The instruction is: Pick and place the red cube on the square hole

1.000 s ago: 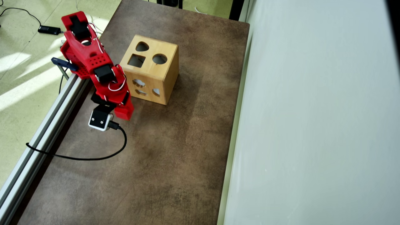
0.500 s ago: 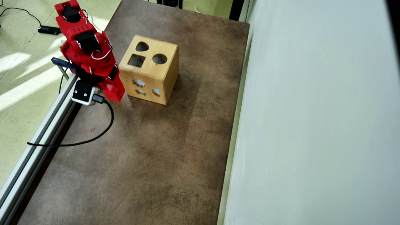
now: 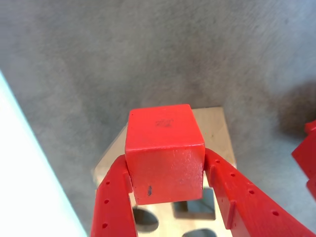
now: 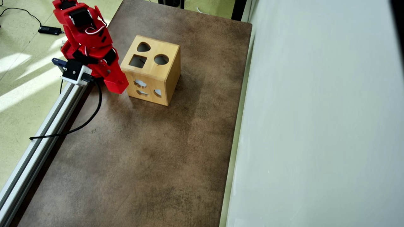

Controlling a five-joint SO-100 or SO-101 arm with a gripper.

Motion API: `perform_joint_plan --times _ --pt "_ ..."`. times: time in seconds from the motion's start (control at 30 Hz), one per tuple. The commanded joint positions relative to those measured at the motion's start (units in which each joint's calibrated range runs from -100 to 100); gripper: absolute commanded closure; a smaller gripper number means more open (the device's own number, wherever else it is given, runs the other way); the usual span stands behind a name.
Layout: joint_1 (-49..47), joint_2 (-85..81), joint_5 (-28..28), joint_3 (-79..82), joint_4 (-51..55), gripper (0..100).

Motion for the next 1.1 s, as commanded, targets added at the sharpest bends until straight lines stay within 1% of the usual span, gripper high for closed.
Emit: perform_joint_plan --times 0.0,0.13,0.3,0.6,0.77,1.07 --pt "-4.85 -4.33 -2.30 -1.69 0.65 98" --pt "-9.01 -4.41 -4.00 -0.62 0.73 98" --pt "-13.32 -4.75 -5.81 5.29 0.81 98" --pt "-19.49 -11.12 -8.99 9.94 0.73 98" --pt "-21.05 -11.21 -10.60 11.64 0.73 98" --pt "-21.50 -10.53 -10.40 13.96 0.57 98"
